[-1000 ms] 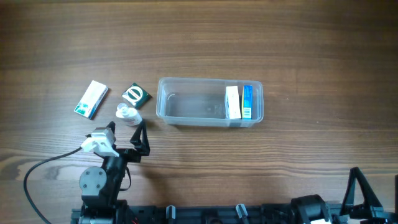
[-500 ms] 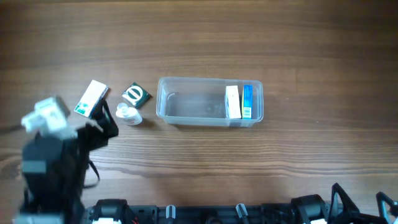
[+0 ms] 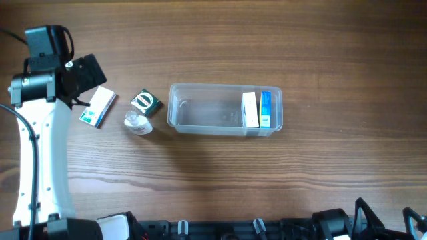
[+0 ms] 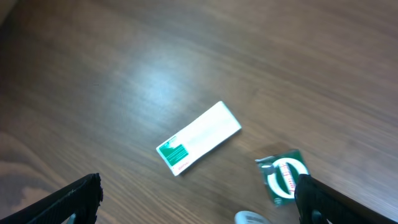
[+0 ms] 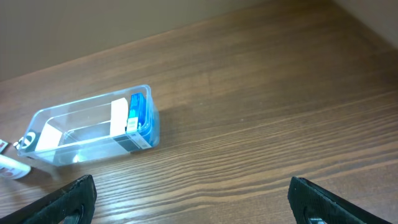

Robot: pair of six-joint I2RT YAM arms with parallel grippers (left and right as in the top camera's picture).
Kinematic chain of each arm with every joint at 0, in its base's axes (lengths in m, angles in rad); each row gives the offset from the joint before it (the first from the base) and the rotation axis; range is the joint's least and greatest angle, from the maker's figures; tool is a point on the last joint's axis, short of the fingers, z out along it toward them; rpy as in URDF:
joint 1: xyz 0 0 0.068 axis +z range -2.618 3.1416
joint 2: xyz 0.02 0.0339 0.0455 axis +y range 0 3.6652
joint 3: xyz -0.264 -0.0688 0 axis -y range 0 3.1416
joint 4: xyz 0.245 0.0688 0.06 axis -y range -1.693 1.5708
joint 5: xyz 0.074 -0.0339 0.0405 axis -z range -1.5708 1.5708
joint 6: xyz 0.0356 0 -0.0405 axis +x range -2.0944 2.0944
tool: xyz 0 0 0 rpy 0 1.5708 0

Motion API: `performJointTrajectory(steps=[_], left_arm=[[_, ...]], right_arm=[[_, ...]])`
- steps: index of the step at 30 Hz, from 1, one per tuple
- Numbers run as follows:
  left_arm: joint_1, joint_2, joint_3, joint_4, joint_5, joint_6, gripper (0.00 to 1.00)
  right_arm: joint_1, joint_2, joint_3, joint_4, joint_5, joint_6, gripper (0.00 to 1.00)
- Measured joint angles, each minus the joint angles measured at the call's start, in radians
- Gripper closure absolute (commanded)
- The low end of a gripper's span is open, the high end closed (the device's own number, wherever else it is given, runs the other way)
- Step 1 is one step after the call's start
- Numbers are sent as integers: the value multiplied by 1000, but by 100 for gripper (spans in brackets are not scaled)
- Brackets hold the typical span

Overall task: Pack container
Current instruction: 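Reach the left gripper to the Panadol box and grasp it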

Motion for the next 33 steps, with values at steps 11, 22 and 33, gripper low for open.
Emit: performJointTrajectory(steps=[11, 22, 33], left_arm=[[87, 360, 0, 47, 68, 141, 0], [89, 562, -2, 166, 87, 387, 12], [89, 593, -2, 163, 109, 413, 33]], right_arm=[[0, 0, 0, 0, 0, 0, 0], [0, 0, 0, 0, 0, 0, 0], [0, 0, 0, 0, 0, 0, 0]])
